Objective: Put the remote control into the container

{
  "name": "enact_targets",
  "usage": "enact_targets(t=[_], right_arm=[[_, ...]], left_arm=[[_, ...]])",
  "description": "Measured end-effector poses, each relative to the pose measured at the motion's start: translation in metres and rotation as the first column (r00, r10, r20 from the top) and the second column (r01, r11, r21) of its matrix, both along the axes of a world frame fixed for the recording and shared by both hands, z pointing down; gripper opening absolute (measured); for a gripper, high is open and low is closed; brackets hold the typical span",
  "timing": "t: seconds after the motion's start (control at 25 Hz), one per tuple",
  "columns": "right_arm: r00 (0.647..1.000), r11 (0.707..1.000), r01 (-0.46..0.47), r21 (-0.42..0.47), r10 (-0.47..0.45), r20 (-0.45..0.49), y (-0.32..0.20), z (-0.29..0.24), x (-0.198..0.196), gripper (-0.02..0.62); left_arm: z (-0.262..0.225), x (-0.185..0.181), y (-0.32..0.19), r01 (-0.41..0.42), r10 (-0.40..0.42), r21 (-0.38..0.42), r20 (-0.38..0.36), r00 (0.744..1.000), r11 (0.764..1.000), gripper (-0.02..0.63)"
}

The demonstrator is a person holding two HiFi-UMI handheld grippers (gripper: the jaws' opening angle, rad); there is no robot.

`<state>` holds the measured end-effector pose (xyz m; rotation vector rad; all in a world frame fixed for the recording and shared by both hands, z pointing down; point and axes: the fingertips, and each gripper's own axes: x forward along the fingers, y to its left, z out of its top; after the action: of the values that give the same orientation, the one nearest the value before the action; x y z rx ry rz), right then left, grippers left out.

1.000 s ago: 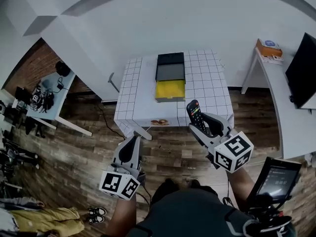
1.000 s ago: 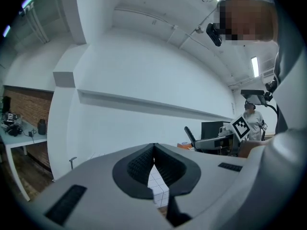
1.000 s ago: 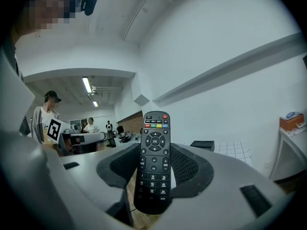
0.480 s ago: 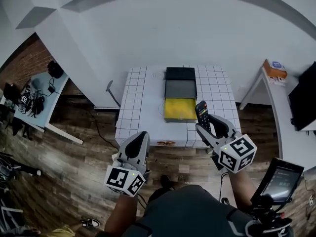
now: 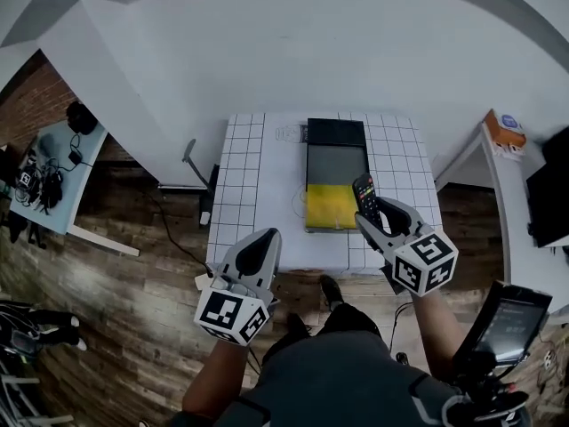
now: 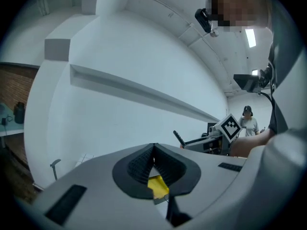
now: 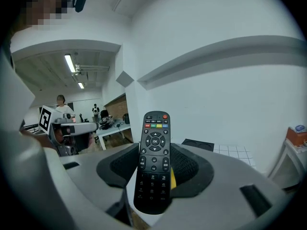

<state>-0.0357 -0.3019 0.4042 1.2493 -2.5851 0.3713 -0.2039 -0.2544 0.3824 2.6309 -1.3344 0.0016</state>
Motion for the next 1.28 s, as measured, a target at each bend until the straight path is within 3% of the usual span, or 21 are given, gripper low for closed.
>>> enact_targets(t=[0.16, 0.36, 0.68, 0.76, 1.0, 1.28], right_arm=[[0.997, 0.997, 0.050, -0.062, -0.054, -0.060, -0.038, 0.045, -0.004, 0.212], [0.981, 0.982, 0.116, -0.148, -0.137, -0.139, -0.077, 0.102, -0.007, 0.212], [0.919, 0.927, 0.215, -0.306, -0.298, -0.258, -0.103, 0.191, -0.013, 0.212], [0.888, 0.905, 0.249, -0.344, -0.355, -0.292, -0.104, 0.207, -0.016, 0.212], [0.743, 0.818, 0.326, -0.474, -0.532, -0.407, -0.098, 0.255, -0.019, 0.212], [0.646, 0.766, 0.322, -0.557, -0.608, -0.462, -0.099, 0.285, -0.022, 0.212]], left_arm=[[0.019, -0.001, -0.034, 0.061, -0.065, -0.080, -0.041, 0.997, 0.995, 0.009], [0.058, 0.009, -0.073, 0.089, -0.090, -0.152, 0.000, 0.996, 0.984, 0.009], [0.128, 0.015, -0.112, 0.109, -0.105, -0.252, 0.028, 0.994, 0.962, 0.009], [0.145, 0.017, -0.118, 0.110, -0.106, -0.286, 0.031, 0.994, 0.952, 0.009], [0.171, 0.026, -0.129, 0.097, -0.079, -0.327, 0.068, 0.995, 0.940, 0.009], [0.184, 0.029, -0.134, 0.106, -0.077, -0.356, 0.094, 0.993, 0.929, 0.009]])
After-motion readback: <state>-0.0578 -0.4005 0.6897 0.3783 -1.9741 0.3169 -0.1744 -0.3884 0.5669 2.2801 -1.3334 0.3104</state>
